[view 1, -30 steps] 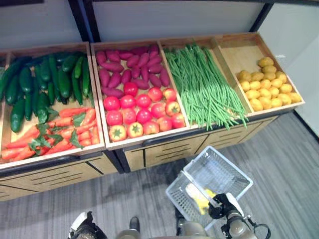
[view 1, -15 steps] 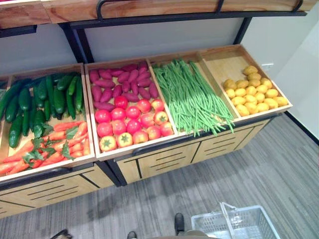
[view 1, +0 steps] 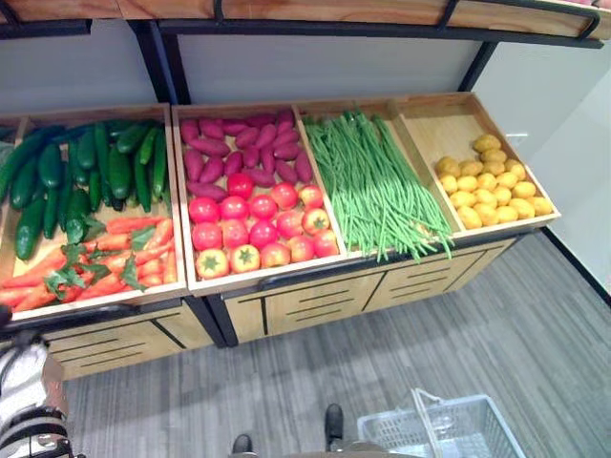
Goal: Get the vegetables into the basket
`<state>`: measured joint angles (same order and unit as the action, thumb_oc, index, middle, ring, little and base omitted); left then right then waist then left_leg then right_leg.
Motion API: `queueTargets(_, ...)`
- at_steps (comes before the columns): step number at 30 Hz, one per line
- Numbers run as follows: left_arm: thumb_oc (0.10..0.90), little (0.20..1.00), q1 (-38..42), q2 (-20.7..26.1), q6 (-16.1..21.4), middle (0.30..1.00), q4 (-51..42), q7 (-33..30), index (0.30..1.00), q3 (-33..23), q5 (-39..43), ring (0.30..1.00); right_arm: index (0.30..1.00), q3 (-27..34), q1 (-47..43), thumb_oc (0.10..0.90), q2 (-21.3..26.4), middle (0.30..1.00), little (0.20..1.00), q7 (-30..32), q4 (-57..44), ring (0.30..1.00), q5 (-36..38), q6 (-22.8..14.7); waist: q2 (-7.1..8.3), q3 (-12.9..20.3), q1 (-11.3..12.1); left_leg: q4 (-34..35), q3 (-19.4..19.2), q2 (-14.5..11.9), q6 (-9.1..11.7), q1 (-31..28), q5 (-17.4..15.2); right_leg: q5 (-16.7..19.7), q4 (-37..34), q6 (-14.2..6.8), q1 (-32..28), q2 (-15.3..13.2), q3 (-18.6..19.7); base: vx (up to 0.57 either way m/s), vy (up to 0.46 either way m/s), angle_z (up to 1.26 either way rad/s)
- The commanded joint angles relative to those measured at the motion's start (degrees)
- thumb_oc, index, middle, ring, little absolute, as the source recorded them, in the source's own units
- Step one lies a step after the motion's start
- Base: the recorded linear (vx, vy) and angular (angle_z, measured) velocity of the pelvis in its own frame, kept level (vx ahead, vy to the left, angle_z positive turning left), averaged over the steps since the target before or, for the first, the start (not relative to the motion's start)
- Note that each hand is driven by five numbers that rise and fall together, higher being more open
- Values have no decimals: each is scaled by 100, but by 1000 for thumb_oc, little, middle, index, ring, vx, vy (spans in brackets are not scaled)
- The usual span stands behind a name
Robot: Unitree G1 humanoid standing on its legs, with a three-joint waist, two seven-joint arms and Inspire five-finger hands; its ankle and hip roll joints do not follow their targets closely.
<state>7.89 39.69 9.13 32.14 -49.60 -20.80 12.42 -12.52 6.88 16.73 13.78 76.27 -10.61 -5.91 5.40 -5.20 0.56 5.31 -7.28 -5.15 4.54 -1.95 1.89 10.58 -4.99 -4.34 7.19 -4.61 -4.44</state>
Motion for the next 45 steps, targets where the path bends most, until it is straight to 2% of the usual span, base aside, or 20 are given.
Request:
queueTargets(1, 900, 1000, 399, 368, -119, 1000, 191, -327, 1000, -50, -1228, 1000, 300, -16, -289, 400, 162, 300, 300, 215, 44, 300, -100, -171, -28, -113, -149, -31, 118, 38, 31, 237, 100, -227, 9, -571, -451, -380, 102, -7, -3, -3)
queueTargets(9, 900, 1000, 434, 353, -362, 1000, 104, 128, 1000, 528, -2148, 1000, 300, -2, -411, 400, 347, 300, 300, 252, -132, 300, -237, -206, -42, -200, -202, -31, 67, 37, 34, 292, 115, -201, 1, -571, -388, -394, 150, -10, 7, -2)
queueTargets(12, 900, 1000, 453, 524, -434, 1000, 205, 728, 1000, 1146, -2637, 1000, 300, -28, -547, 400, 452, 300, 300, 239, -239, 300, -279, -215, -79, -286, -230, -31, 45, 40, 30, 346, 141, -163, 2, -576, -308, -399, 175, -28, 18, -2)
queueTargets(14, 900, 1000, 473, 580, -432, 1000, 248, 766, 1000, 1229, -2721, 1000, 300, -37, -567, 400, 465, 300, 300, 243, -243, 300, -293, -211, -83, -304, -231, -31, 44, 38, 29, 355, 147, -159, 2, -576, -297, -401, 180, 0, 0, 0)
queueTargets(17, 900, 1000, 509, 821, -443, 1000, 442, 1121, 1000, 1717, -3129, 1000, 300, -93, -685, 400, 522, 300, 300, 241, -288, 300, -327, -221, -94, -378, -248, -31, 45, 30, 31, 417, 177, -133, 5, -586, -230, -408, 183, -29, 15, -1)
queueTargets(20, 900, 1000, 541, 920, -449, 1000, 465, 1260, 1000, 1885, -3264, 1000, 300, -108, -721, 400, 533, 300, 300, 244, -299, 300, -332, -233, -98, -414, -244, -31, 47, 25, 33, 455, 188, -122, 6, -585, -197, -409, 176, -16, 9, -1)
queueTargets(24, 900, 1000, 576, 1269, -418, 1000, 481, 1620, 1000, 2229, -3551, 1000, 300, -126, -802, 400, 584, 300, 300, 238, -344, 300, -321, -248, -106, -472, -246, -31, 52, 30, 22, 504, 208, -95, 17, -593, -148, -410, 187, 0, 0, 0)
queueTargets(31, 900, 1000, 671, 1613, -513, 1000, 797, 1922, 1000, 2471, -3751, 1000, 300, -127, -853, 400, 643, 300, 300, 219, -364, 300, -334, -253, -121, -509, -243, -31, 32, 26, 15, 503, 220, -71, 24, -601, -113, -424, 191, -3, 7, 1)
queueTargets(38, 900, 1000, 990, 1839, -742, 1000, 1215, 2152, 1000, 2655, -3938, 1000, 300, -143, -875, 400, 711, 300, 300, 172, -346, 300, -392, -203, -130, -580, -256, -31, 14, 38, 4, 533, 238, -53, 38, -612, -49, -431, 213, -2, 4, -1)
queueTargets(42, 900, 1000, 1438, 2129, -954, 1000, 1586, 2442, 1000, 3103, -4307, 1000, 300, -187, -948, 400, 801, 300, 300, 128, -378, 300, -406, -177, -146, -636, -277, -31, 17, 52, -8, 590, 260, -33, 51, -621, 20, -445, 225, -21, 25, -2)
queueTargets(45, 900, 1000, 2093, 2352, -1099, 1000, 1918, 2828, 1000, 3724, -4646, 1000, 300, -240, -1053, 400, 875, 300, 300, 85, -391, 300, -400, -140, -155, -752, -305, -31, 36, 65, -19, 694, 302, 10, 74, -628, 119, -468, 232, -45, 29, 3)
